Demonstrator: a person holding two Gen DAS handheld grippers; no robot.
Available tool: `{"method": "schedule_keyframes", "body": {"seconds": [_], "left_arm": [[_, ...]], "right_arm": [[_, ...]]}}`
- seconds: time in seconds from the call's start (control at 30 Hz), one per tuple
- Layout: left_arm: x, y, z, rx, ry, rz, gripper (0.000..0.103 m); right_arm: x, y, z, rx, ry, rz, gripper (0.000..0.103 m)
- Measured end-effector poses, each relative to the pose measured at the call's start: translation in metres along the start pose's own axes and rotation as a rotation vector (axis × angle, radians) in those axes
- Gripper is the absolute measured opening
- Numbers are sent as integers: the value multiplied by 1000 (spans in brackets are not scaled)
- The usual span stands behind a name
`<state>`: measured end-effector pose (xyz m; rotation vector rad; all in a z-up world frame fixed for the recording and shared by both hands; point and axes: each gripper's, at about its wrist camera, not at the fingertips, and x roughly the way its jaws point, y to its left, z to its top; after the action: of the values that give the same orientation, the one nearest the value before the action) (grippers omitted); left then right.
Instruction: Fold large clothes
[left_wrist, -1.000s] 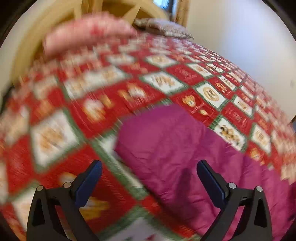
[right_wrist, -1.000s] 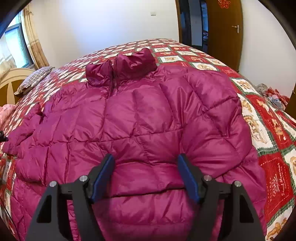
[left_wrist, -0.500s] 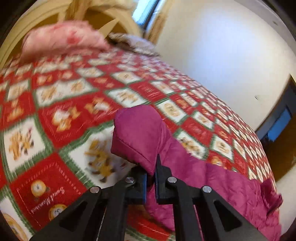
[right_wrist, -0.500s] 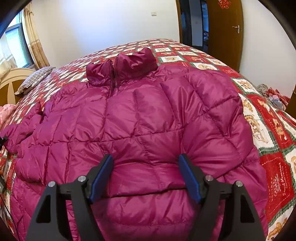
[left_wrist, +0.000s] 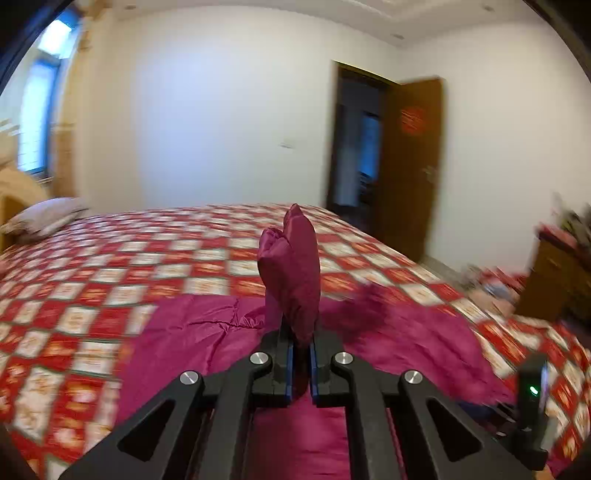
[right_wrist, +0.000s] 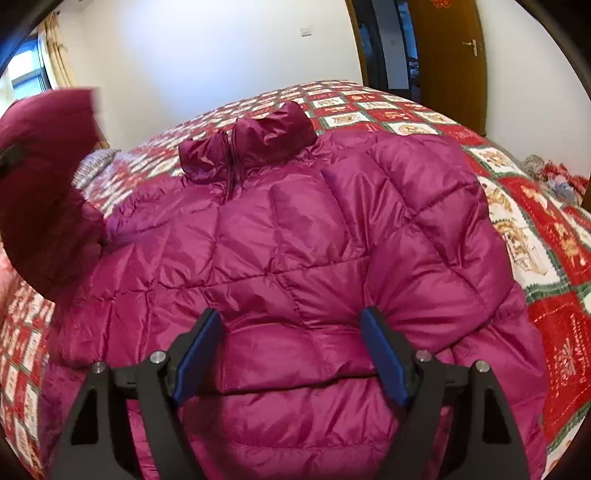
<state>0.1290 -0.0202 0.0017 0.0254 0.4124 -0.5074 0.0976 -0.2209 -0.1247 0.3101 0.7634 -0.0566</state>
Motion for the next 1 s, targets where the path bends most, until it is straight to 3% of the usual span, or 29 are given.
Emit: {"method": "schedule_keyframes", "body": {"seconds": [0.1, 0.17, 0.3, 0.4, 0.5, 0.53, 0.57, 0.6, 0.77, 0.87, 1.0], "left_arm": [[29, -42, -25, 71, 104, -37, 6], [51, -56, -43, 94, 223, -61, 7], [67, -53, -67, -6, 389, -183, 12], [58, -50, -70, -22, 424, -180, 24], [37, -47, -68, -39, 403, -207, 38], [30, -48, -67, -30, 387, -201, 49], [24, -51, -70, -12, 374, -192, 61], [22, -52, -69, 7, 362, -179, 63], [-6, -29, -77, 5, 320, -10, 63], [-14, 5, -91, -67, 325, 82, 63], [-11, 43, -111, -210, 349, 197, 63]], "right_arm": [[-2, -6, -1, 29, -10, 33, 80], [-2, -8, -1, 40, -13, 46, 80], [-2, -9, -1, 48, -14, 54, 80], [-2, -10, -1, 54, -16, 60, 80], [-2, -8, -1, 53, -14, 57, 80], [-2, -9, -1, 54, -15, 60, 80], [-2, -9, -1, 54, -13, 58, 80], [-1, -9, 0, 54, -11, 57, 80], [-17, -12, -4, 68, -6, 52, 80], [-41, -16, -10, 66, -14, 25, 81], [-69, -15, 6, 118, -109, 97, 83]]}}
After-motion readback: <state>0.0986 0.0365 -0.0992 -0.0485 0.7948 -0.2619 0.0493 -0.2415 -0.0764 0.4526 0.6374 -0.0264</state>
